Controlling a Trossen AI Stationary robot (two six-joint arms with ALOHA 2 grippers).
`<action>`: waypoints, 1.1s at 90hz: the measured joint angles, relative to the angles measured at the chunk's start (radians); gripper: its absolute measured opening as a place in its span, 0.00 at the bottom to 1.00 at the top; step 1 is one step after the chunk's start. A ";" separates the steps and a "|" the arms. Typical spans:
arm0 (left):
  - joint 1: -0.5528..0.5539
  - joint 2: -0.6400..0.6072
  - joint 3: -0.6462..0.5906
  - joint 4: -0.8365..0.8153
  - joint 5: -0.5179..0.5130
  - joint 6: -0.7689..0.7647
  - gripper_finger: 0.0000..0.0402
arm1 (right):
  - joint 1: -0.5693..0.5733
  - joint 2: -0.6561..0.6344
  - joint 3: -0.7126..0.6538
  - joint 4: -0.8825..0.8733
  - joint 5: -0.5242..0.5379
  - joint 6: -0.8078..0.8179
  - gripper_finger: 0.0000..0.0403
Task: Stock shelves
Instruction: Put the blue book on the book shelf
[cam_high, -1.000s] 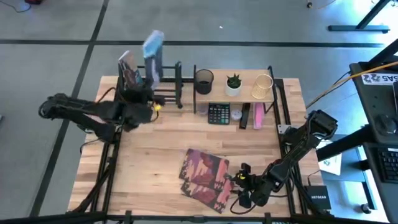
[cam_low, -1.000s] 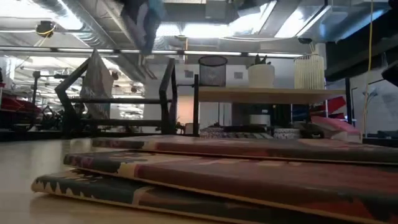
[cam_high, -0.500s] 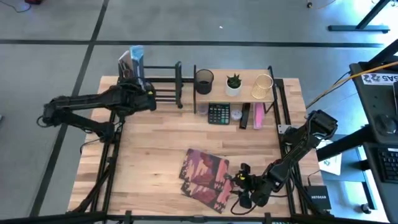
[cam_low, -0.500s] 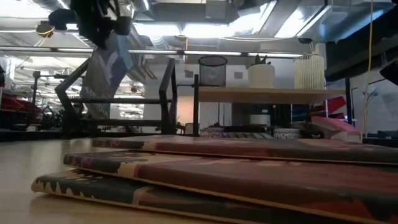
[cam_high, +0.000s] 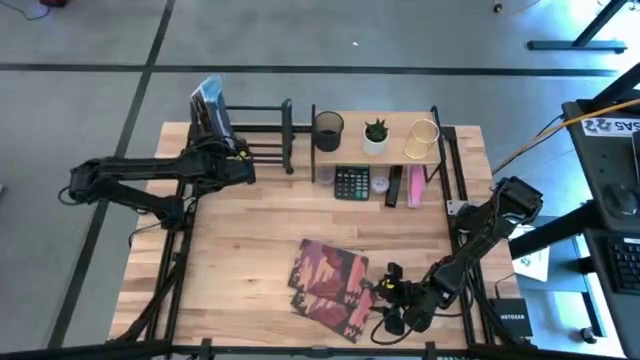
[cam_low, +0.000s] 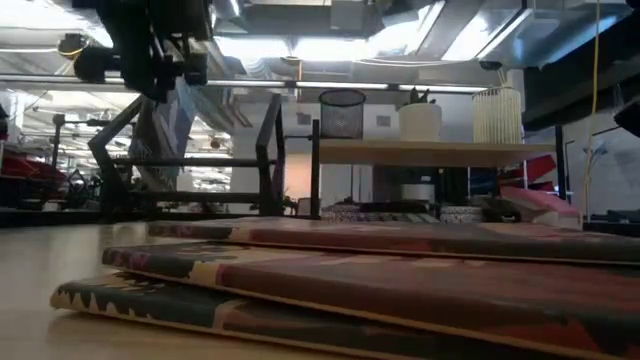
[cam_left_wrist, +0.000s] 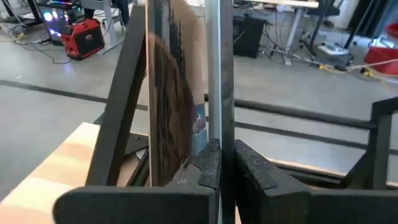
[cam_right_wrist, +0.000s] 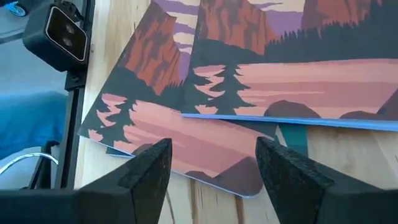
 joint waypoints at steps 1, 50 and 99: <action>0.000 0.000 -0.003 0.002 0.000 0.004 0.01 | 0.000 0.000 0.000 0.000 0.000 0.000 0.54; 0.000 -0.001 -0.097 0.049 0.023 0.024 0.02 | -0.027 0.000 0.000 0.032 -0.018 0.000 0.54; 0.000 -0.001 -0.105 0.059 0.017 -0.019 0.18 | -0.026 0.000 0.000 0.046 -0.018 0.002 0.54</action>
